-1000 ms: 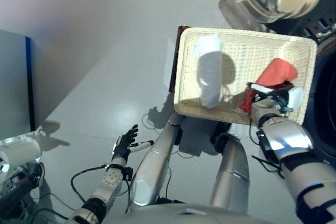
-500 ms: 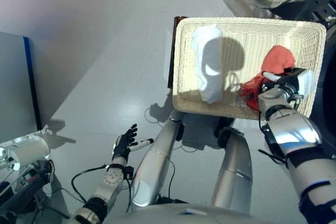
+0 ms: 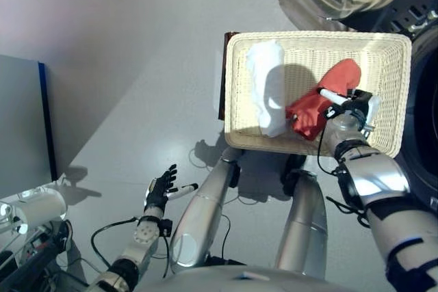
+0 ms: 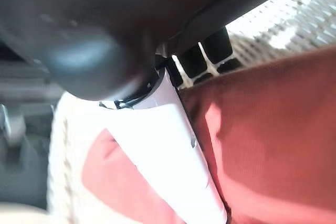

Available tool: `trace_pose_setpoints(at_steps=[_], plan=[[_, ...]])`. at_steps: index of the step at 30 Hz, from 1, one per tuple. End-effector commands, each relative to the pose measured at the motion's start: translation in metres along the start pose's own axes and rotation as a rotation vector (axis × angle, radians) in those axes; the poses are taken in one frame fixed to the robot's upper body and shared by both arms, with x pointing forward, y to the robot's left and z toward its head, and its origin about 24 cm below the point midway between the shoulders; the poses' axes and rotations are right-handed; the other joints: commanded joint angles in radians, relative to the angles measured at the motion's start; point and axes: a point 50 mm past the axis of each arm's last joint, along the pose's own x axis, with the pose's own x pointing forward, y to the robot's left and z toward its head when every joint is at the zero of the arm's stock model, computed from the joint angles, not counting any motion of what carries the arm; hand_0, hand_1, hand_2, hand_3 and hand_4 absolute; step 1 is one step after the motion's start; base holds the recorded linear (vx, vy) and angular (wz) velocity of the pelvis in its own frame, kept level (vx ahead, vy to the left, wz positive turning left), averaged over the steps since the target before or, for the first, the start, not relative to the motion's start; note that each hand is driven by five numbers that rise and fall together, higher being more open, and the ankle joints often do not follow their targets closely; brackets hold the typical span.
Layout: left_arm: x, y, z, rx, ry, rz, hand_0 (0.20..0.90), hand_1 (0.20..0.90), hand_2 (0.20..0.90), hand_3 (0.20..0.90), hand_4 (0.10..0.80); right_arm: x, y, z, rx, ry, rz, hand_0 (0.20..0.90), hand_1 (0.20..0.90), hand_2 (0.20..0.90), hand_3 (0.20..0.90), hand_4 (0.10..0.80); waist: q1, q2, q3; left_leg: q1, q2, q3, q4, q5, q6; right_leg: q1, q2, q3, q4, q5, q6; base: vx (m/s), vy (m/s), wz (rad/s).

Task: Pick up the clothes and place them into the washing machine

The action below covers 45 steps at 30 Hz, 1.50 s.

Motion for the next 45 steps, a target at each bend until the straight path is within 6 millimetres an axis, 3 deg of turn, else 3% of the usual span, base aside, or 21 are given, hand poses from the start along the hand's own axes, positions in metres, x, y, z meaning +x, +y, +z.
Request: trace_pose_setpoints(at_steps=[1,6,13,17,22,27,28,29,35,37,38,39,40,41,45], plan=[[-0.015,0.028,-0.031,0.015,0.104,0.085,0.9,0.9,0.9,0.9,0.8,0.014,-0.039,0.014,0.26,-0.076,-0.104,0.2,0.2,0.2,0.2,0.3,-0.042,0.002,-0.052,0.012,-0.046,0.085,0.047,-0.128,-0.002,0.093,0.022,0.032,-0.248,0.172,-0.007,0.008,0.003,-0.23],[-0.019,0.023,-0.039,-0.017,0.136,0.065,0.9,0.9,0.9,0.9,0.8,0.009,-0.038,-0.001,0.49,-0.041,-0.099,0.2,0.2,0.2,0.2,0.3,-0.065,0.011,-0.062,0.042,-0.043,0.102,0.034,-0.13,-0.002,0.121,0.032,0.051,-0.273,0.176,-0.004,0.014,0.025,-0.23],[-0.027,0.001,-0.055,-0.052,0.209,0.018,0.9,0.9,0.9,0.9,0.8,0.0,-0.037,-0.016,0.738,-0.014,-0.18,0.2,0.2,0.2,0.2,0.3,-0.097,0.059,-0.075,0.057,-0.034,0.144,0.031,-0.105,0.009,0.127,0.046,0.075,-0.292,0.211,-0.007,-0.027,0.058,-0.27],[-0.031,-0.01,-0.06,-0.07,0.233,0.008,0.9,0.9,0.9,0.9,0.8,-0.01,-0.036,-0.03,0.789,-0.011,-0.227,0.2,0.2,0.2,0.2,0.3,-0.118,0.076,-0.089,0.065,-0.033,0.157,0.021,-0.105,0.011,0.126,0.054,0.093,-0.302,0.219,-0.007,0.008,0.046,-0.13],[-0.035,-0.017,-0.064,-0.086,0.245,-0.006,0.9,0.9,0.9,0.9,0.8,-0.008,-0.047,-0.023,0.794,-0.058,-0.288,0.2,0.2,0.2,0.2,0.3,-0.13,0.091,-0.099,0.065,-0.031,0.17,0.016,-0.105,0.011,0.118,0.059,0.106,-0.307,0.225,-0.005,-0.004,0.047,-0.16],[-0.039,-0.015,-0.071,-0.071,0.28,-0.001,0.9,0.9,0.9,0.9,0.8,0.008,-0.072,0.017,0.824,-0.173,-0.342,0.2,0.2,0.2,0.2,0.3,-0.133,0.105,-0.116,0.069,-0.027,0.182,0.0,-0.107,0.009,0.11,0.062,0.122,-0.319,0.236,-0.002,-0.001,0.023,-0.12],[-0.039,-0.015,-0.071,-0.071,0.279,-0.002,0.9,0.9,0.9,0.9,0.8,0.008,-0.072,0.018,0.824,-0.174,-0.342,0.2,0.2,0.2,0.2,0.3,-0.133,0.105,-0.116,0.07,-0.027,0.182,-0.001,-0.106,0.009,0.11,0.062,0.122,-0.32,0.236,-0.002,0.011,0.021,-0.08],[-0.04,-0.013,-0.073,-0.068,0.286,0.004,0.9,0.9,0.9,0.9,0.8,0.012,-0.083,0.039,0.835,-0.238,-0.362,0.2,0.2,0.2,0.2,0.3,-0.133,0.109,-0.123,0.073,-0.025,0.185,-0.01,-0.102,0.007,0.109,0.063,0.127,-0.324,0.239,-0.001,0.012,0.013,-0.06],[-0.04,-0.006,-0.072,-0.057,0.275,0.012,0.9,0.9,0.9,0.9,0.8,0.017,-0.117,0.114,0.798,-0.469,-0.388,0.2,0.2,0.2,0.2,0.3,-0.13,0.122,-0.142,0.079,-0.022,0.197,-0.019,-0.102,0.004,0.103,0.067,0.147,-0.332,0.245,0.003,0.02,0.027,-0.09],[-0.039,-0.003,-0.071,-0.053,0.268,0.018,0.9,0.9,0.9,0.9,0.8,0.014,-0.127,0.139,0.772,-0.548,-0.393,0.2,0.2,0.2,0.2,0.3,-0.129,0.124,-0.149,0.081,-0.019,0.202,-0.022,-0.105,0.004,0.101,0.068,0.154,-0.336,0.247,0.004,0.015,0.012,-0.12],[-0.039,-0.004,-0.071,-0.054,0.267,0.016,0.9,0.9,0.9,0.9,0.8,0.014,-0.127,0.14,0.771,-0.55,-0.393,0.2,0.2,0.2,0.2,0.3,-0.129,0.126,-0.149,0.08,-0.018,0.203,-0.022,-0.105,0.004,0.1,0.068,0.155,-0.336,0.248,0.004,0.024,0.005,-0.08],[-0.038,-0.001,-0.07,-0.053,0.26,0.022,0.9,0.9,0.9,0.9,0.8,0.01,-0.138,0.161,0.728,-0.626,-0.399,0.2,0.2,0.2,0.2,0.3,-0.132,0.123,-0.156,0.081,-0.015,0.208,-0.023,-0.106,0.003,0.1,0.068,0.157,-0.34,0.25,0.006,0.016,-0.002,-0.06],[-0.038,-0.001,-0.069,-0.054,0.259,0.021,0.9,0.9,0.9,0.9,0.8,0.01,-0.137,0.161,0.727,-0.627,-0.4,0.2,0.2,0.2,0.2,0.3,-0.132,0.124,-0.156,0.081,-0.015,0.209,-0.024,-0.106,0.003,0.1,0.069,0.158,-0.34,0.25,0.006,0.033,0.003,-0.08],[-0.039,0.001,-0.07,-0.054,0.26,0.024,0.9,0.9,0.9,0.9,0.8,0.004,-0.149,0.184,0.687,-0.712,-0.406,0.2,0.2,0.2,0.2,0.3,-0.133,0.121,-0.164,0.084,-0.011,0.209,-0.026,-0.106,0.001,0.1,0.069,0.159,-0.34,0.25,0.007,0.022,0.002,-0.06],[-0.04,0.006,-0.072,-0.055,0.263,0.035,0.9,0.9,0.9,0.9,0.8,-0.012,-0.165,0.227,0.642,-0.867,-0.404,0.2,0.2,0.2,0.2,0.3,-0.135,0.11,-0.176,0.089,-0.005,0.211,-0.033,-0.106,-0.002,0.101,0.072,0.158,-0.346,0.251,0.006,0.007,-0.008,0.02]])
